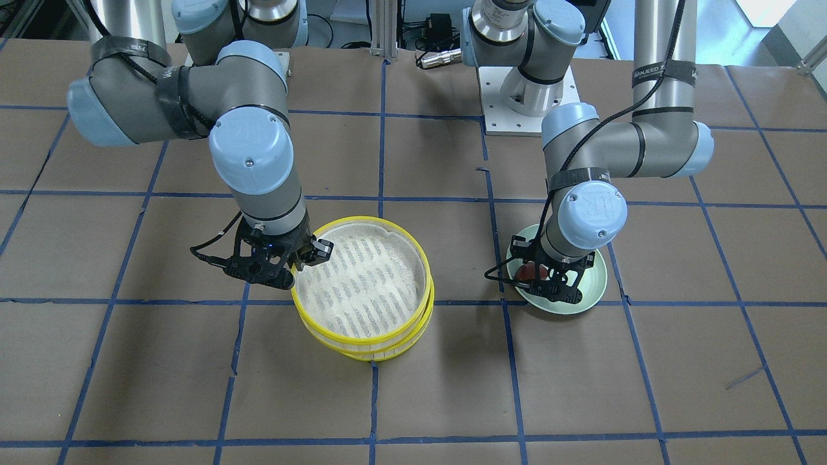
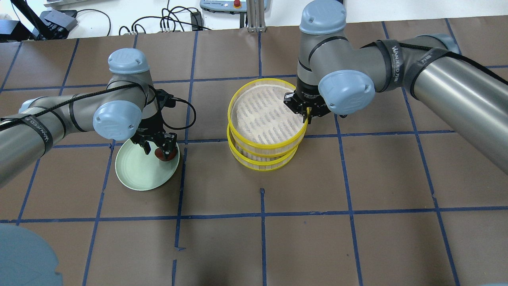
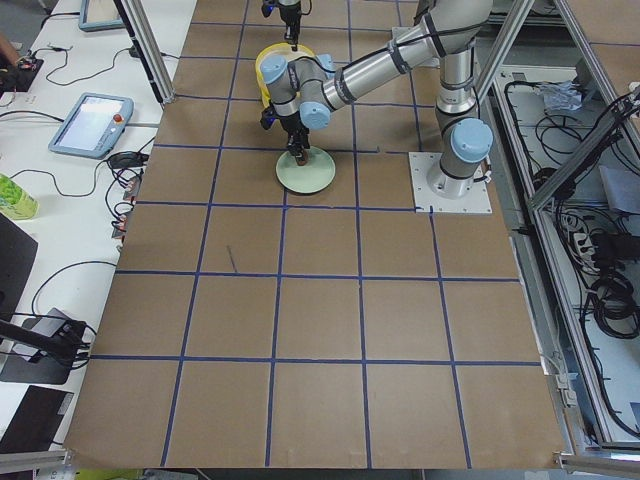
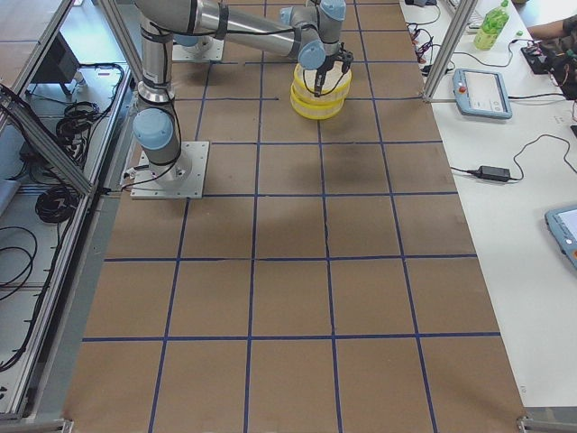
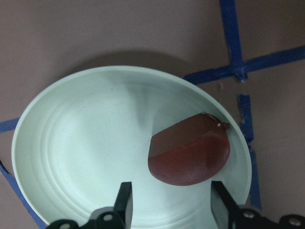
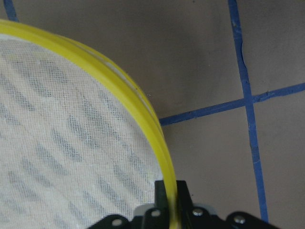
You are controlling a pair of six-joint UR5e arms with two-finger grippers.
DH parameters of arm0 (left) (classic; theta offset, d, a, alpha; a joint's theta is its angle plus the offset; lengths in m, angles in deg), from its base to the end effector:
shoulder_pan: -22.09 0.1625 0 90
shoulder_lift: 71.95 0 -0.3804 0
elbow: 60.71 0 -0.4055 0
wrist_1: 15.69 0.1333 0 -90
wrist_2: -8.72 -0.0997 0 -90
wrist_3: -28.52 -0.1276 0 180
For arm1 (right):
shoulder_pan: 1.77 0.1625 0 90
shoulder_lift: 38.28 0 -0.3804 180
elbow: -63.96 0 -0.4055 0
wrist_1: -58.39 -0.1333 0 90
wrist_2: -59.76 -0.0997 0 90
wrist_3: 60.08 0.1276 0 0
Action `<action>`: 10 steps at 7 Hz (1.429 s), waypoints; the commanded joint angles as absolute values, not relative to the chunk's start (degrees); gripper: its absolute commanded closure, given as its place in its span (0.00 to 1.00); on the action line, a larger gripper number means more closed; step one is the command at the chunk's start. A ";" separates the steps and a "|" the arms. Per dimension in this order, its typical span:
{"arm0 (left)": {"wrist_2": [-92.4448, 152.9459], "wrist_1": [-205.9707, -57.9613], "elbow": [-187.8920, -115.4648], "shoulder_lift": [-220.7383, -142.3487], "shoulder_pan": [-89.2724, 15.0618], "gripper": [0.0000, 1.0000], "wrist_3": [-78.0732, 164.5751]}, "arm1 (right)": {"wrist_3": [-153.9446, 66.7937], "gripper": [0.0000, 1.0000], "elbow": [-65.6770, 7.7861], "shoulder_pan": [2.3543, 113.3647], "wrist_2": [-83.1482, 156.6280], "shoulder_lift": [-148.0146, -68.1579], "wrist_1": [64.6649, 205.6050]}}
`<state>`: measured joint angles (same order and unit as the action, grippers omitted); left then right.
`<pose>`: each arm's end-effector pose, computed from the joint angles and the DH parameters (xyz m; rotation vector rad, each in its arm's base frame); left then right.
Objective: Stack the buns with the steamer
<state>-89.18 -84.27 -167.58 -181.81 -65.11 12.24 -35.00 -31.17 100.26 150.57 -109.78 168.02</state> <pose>-0.0904 -0.5221 0.1295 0.3822 2.9955 0.4348 0.2501 -0.5426 0.2265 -0.3520 -3.0845 -0.0958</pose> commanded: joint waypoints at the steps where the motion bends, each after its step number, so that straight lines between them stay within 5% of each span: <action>1: -88.75 -84.24 -167.85 -181.90 -65.10 0.74 12.26 | -34.50 0.95 -32.36 100.71 150.73 -109.56 168.07; 4: -88.67 -84.59 -167.76 -182.08 -65.10 0.98 11.91 | -34.59 0.94 -32.19 100.80 150.29 -109.12 168.25; 10: -88.84 -84.33 -166.36 -181.81 -65.10 0.99 11.65 | -34.24 0.93 -32.19 100.71 149.94 -109.21 169.48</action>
